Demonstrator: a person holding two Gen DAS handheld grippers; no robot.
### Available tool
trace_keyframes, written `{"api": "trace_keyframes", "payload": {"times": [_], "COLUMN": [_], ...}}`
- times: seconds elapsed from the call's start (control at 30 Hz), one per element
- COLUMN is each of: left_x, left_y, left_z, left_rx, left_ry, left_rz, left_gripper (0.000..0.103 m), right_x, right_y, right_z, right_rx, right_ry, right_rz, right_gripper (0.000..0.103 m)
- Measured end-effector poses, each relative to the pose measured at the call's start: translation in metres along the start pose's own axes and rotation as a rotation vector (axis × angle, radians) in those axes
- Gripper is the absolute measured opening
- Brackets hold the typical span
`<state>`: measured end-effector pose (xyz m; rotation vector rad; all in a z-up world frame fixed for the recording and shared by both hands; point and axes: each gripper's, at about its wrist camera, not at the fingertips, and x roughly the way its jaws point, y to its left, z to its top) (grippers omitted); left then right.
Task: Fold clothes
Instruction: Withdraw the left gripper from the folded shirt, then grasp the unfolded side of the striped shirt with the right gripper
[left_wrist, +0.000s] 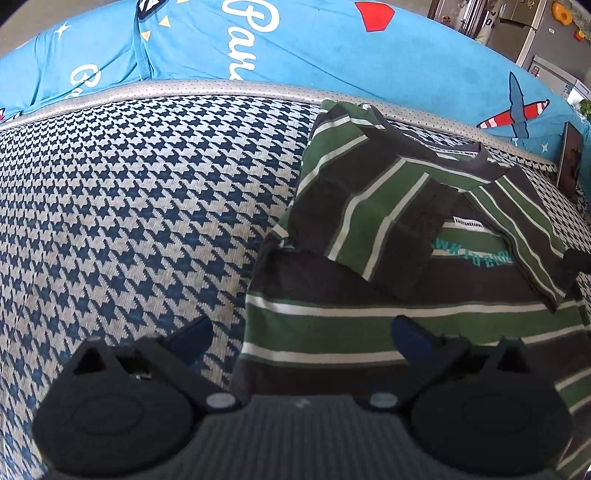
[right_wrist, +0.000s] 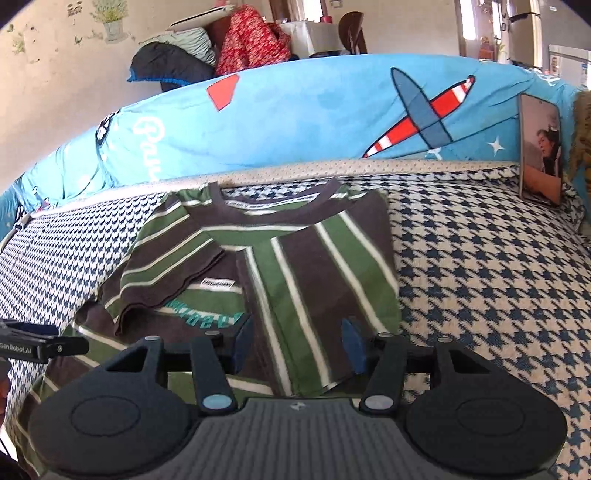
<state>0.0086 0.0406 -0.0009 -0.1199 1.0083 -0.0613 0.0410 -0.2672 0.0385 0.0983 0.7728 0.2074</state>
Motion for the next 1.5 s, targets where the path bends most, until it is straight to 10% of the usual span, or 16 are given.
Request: {"api": "trace_keyframes", "payload": {"times": [0.53, 0.87, 1.5], "left_x": [-0.002, -0.002, -0.003], "left_y": [0.006, 0.009, 0.013], "left_z": [0.003, 0.002, -0.001], "left_rx": [-0.014, -0.014, -0.020], "left_ry": [0.004, 0.008, 0.011], "left_rz": [-0.003, 0.000, -0.005], "left_gripper": [0.103, 0.103, 0.103], "right_x": [0.026, 0.032, 0.026], "right_y": [-0.048, -0.045, -0.023], "right_z": [-0.004, -0.008, -0.005], "right_rx": [0.171, 0.151, 0.124], "right_ry": [0.022, -0.003, -0.072], "right_rz": [-0.016, -0.014, -0.039], "right_gripper": [0.047, 0.011, 0.009]}}
